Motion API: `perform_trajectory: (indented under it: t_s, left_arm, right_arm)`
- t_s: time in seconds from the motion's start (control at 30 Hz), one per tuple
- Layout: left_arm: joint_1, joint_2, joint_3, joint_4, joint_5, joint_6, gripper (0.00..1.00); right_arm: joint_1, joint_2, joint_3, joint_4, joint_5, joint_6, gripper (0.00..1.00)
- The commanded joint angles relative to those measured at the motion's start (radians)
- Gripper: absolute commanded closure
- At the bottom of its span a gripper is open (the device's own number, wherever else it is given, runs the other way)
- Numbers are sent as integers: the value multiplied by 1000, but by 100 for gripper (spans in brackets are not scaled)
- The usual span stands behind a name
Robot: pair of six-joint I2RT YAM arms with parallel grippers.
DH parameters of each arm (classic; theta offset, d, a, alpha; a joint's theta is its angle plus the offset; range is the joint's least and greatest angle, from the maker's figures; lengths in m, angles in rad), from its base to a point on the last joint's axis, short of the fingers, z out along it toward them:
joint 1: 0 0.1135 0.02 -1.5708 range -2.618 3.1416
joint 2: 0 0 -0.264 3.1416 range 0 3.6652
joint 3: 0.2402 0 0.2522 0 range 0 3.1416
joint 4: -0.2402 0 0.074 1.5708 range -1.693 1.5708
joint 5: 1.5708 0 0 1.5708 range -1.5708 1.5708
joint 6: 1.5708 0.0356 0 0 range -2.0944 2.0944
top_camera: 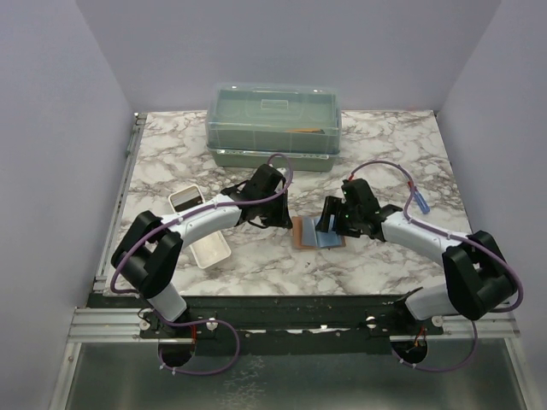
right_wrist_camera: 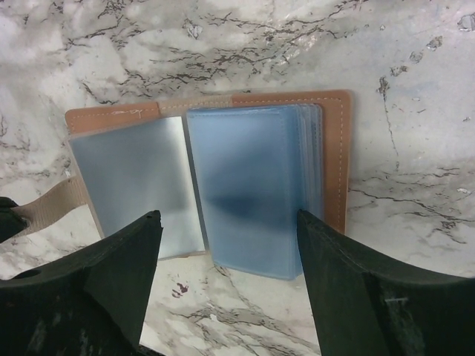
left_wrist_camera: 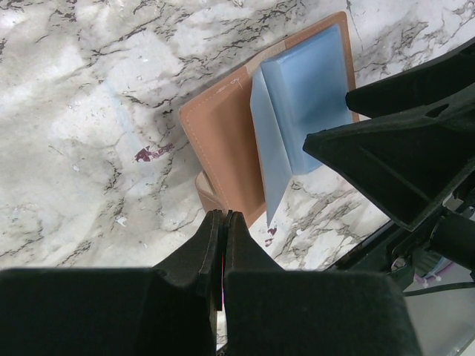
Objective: Put the credit cards into the card holder
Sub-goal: Open the card holder at the center of the board.
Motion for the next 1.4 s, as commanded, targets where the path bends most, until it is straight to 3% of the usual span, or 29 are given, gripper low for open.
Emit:
perform_trajectory:
  t_s: [0.0,0.3,0.5,0.57,0.7,0.8,1.37]
  left_arm:
    - [5,0,-4,-5,-2,6,100]
    - [4,27,-10,9,-4,-3,100]
    - [6,44,-9,15,-45,-4,100]
    - [7,47,-11,15,-53,-3,100]
    - [9,55,-16,16,-49,-6,100]
    - [9,64,-12,16,-39,-5,100]
    - [10,87,-6,16,-32,-3,100]
  right_arm:
    - [-3,39,-16,19,-24,-16,23]
    - [-3,31,-43,211,-329,53,25]
    - [-2,4,-98,596,-731,215,25]
    - [-3,-67,-87,516,-659,195,24]
    - [-3,-101,49,-10,-152,25,22]
    - [-4,-51,89,-173,39,-27,21]
    - [-9,26,16,-45,-41,-16,23]
